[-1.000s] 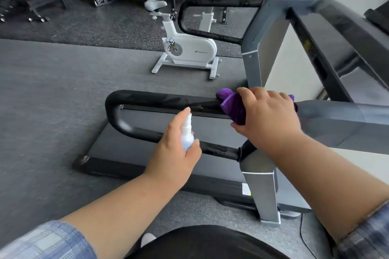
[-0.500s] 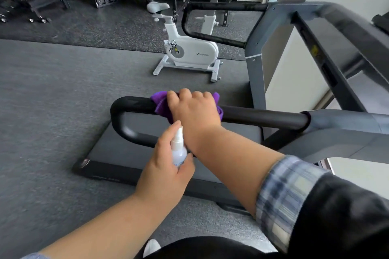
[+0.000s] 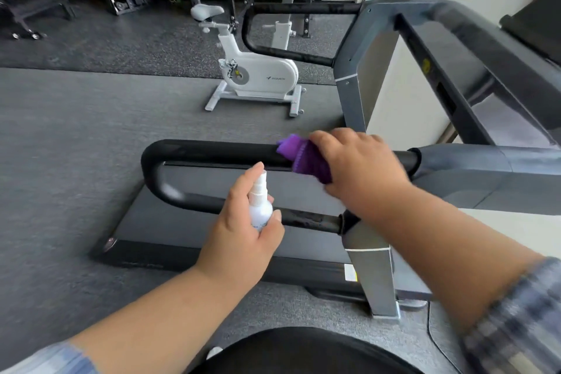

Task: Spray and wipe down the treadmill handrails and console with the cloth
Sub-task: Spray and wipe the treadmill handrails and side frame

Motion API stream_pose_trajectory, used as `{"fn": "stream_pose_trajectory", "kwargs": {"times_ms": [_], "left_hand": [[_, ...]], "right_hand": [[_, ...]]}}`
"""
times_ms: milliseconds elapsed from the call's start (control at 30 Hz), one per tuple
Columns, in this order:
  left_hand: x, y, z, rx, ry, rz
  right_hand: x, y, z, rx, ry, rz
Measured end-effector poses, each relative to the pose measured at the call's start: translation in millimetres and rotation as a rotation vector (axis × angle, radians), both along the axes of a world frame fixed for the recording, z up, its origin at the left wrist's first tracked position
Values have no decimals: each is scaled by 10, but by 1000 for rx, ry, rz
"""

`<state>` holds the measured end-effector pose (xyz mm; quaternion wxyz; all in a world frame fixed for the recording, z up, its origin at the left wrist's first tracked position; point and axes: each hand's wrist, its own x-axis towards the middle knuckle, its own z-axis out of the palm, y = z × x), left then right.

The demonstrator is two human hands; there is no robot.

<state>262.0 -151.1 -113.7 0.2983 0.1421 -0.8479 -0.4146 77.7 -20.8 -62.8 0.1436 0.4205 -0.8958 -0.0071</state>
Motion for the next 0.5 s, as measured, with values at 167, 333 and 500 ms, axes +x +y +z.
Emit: {"fn": "stream_pose_trajectory", "kwargs": {"times_ms": [167, 333, 500], "left_hand": [[91, 10, -65, -18, -16, -1], [166, 15, -110, 6, -41, 26], [67, 104, -98, -6, -33, 27]], "right_hand": [[-207, 537, -64, -53, 37, -93], [-75, 213, -80, -54, 51, -89], [155, -395, -37, -52, 12, 31]]}}
